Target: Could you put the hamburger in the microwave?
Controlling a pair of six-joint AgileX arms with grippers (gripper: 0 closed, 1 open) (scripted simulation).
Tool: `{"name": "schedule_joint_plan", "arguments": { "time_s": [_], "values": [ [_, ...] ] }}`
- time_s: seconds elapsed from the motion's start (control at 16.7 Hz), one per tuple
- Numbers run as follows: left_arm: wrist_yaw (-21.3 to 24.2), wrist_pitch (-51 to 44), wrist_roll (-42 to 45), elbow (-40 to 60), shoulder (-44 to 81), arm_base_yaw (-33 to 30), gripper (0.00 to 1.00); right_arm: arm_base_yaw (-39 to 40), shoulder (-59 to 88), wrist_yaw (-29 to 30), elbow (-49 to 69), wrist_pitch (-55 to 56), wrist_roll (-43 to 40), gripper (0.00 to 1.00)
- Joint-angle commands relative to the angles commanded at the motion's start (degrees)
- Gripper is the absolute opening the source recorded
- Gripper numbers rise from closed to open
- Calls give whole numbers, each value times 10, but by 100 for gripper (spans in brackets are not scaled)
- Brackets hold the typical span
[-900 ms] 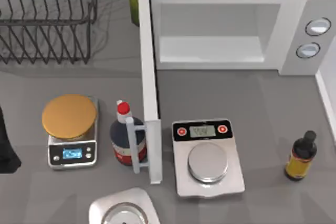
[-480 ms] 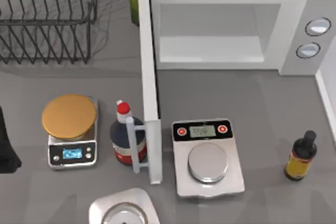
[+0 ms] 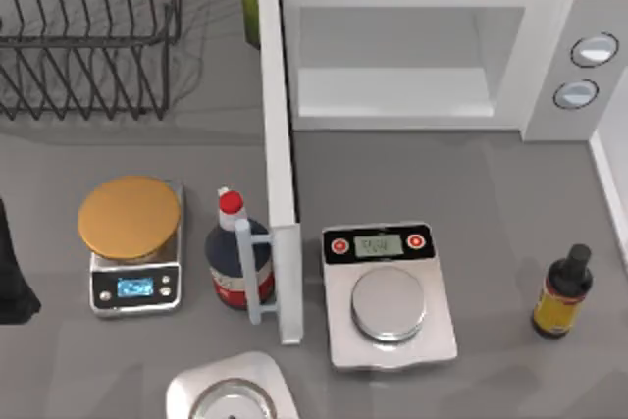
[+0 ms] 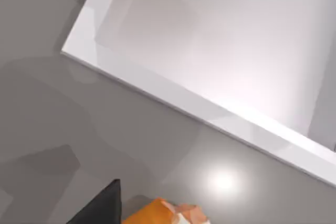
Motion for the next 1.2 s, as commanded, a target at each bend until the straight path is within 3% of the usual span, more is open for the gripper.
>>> {"name": "schedule_joint_plan", "arguments": {
  "time_s": [0.3, 0.54, 0.96, 1.2],
  "values": [
    [0, 0, 0, 0, 0, 0, 100, -47, 225, 1, 121, -146, -173, 100],
    [0, 0, 0, 0, 0, 0, 100, -70, 325, 2, 178, -215, -252, 100],
    [0, 0, 0, 0, 0, 0, 100, -71, 338, 2, 183, -221, -261, 100],
    [0, 0, 0, 0, 0, 0, 100, -72, 372, 2, 150, -156, -260, 100]
  ]
}}
